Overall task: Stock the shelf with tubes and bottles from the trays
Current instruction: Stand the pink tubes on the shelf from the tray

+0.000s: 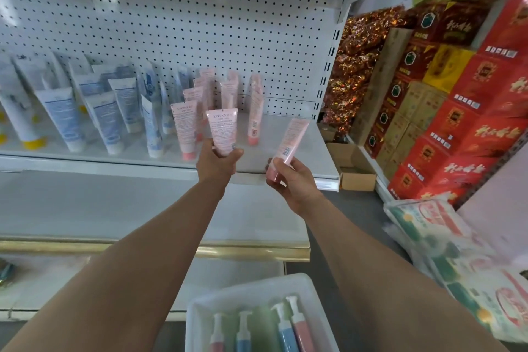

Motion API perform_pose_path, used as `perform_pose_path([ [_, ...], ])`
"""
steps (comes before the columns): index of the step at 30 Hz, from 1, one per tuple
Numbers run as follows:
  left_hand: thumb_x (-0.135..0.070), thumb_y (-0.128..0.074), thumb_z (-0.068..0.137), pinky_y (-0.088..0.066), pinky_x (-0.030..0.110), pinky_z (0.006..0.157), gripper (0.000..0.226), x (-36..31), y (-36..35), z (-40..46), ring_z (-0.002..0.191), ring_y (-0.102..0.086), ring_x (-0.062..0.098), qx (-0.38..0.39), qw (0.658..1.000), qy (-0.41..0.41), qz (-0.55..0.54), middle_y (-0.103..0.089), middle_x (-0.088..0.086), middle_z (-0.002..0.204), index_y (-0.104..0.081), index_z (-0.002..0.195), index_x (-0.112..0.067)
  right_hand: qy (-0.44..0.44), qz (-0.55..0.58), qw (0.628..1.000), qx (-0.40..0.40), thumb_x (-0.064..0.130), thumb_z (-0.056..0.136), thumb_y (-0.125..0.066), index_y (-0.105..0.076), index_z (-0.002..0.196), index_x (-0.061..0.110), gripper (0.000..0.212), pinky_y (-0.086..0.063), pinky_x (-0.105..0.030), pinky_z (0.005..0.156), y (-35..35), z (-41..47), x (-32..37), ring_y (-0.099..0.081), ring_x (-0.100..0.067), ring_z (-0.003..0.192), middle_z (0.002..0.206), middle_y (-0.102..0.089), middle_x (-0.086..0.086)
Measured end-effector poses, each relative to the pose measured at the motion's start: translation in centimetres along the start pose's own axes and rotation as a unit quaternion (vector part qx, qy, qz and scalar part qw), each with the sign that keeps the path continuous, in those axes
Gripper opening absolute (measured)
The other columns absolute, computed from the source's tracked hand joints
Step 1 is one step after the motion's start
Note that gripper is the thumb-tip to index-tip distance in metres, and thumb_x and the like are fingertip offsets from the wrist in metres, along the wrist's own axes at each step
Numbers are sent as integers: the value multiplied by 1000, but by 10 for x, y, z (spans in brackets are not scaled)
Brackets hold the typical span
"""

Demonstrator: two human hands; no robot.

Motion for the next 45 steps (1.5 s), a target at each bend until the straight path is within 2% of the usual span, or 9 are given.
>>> perform_pose_path([
  [5,-20,-86,71,-58,53,80,48,7,6,31,88,-68,34,-13,1000,-15,23,-67,3,91,-50,104,-22,12,-8,1000,-2,10,99,-61,-57,132,10,34,-61,-35,85,-12,28,0,-62,-31,113,130,-61,-14],
  [8,-20,-86,70,-59,51,80,52,12,5,42,89,-68,31,-9,999,-16,30,-68,1,95,-48,104,-28,22,-34,999,-10,8,98,-62,-56,133,11,36,-59,-41,91,-14,41,0,-65,-22,98,127,-62,-11],
  [11,-26,-87,64,-59,54,76,53,19,2,53,86,-67,32,1,999,-20,33,-67,-1,93,-48,100,-30,46,-78,996,-24,8,96,-64,-64,115,19,22,-58,-42,93,-16,54,-2,-67,-24,96,113,-68,-3],
  [19,-28,-88,63,-60,49,78,53,32,-7,66,92,-68,22,20,999,-14,46,-67,-6,95,-47,97,-30,97,-220,969,-56,4,93,-64,-63,120,9,28,-55,-18,61,-22,78,-11,-68,-13,78,100,-70,-1],
  [24,-37,-81,64,-59,46,80,57,40,-2,62,93,-68,20,51,996,-16,71,-68,-5,100,-52,111,-25,108,-238,962,-74,5,88,-66,-65,124,11,37,-55,-19,65,-23,92,-21,-72,-18,80,106,-73,-9],
  [29,-11,-66,76,-55,50,80,43,42,3,64,82,-60,24,88,989,-43,109,-62,0,90,-51,115,-17,110,-245,960,-80,12,85,-68,-64,126,18,42,-61,-28,76,-21,98,-29,-73,-17,90,112,-72,-3],
  [34,-12,-73,80,-56,42,87,44,40,0,65,97,-64,19,94,986,-52,126,-67,-1,105,-51,118,-19,113,-262,955,-79,18,83,-72,-65,123,19,40,-61,-33,84,-16,100,-33,-71,-7,89,110,-73,3],
  [41,-14,-74,82,-55,44,87,40,39,1,67,97,-63,25,90,983,-49,151,-67,3,102,-53,116,-16,125,-251,958,-58,16,90,-69,-64,125,15,35,-56,-20,71,-17,96,-32,-75,-13,85,109,-73,-4],
  [45,-14,-73,83,-54,45,85,38,37,0,68,98,-62,29,93,981,-56,163,-65,8,103,-53,115,-13,127,-262,955,-59,16,90,-68,-65,125,16,34,-57,-22,73,-18,96,-31,-74,-13,86,110,-73,-1],
])
Point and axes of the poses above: each hand's wrist, its own z-axis towards the middle knuckle, its own y-axis out of the back of the hand, x = y × z, the point moved 5 cm from there along z, towards the middle knuckle
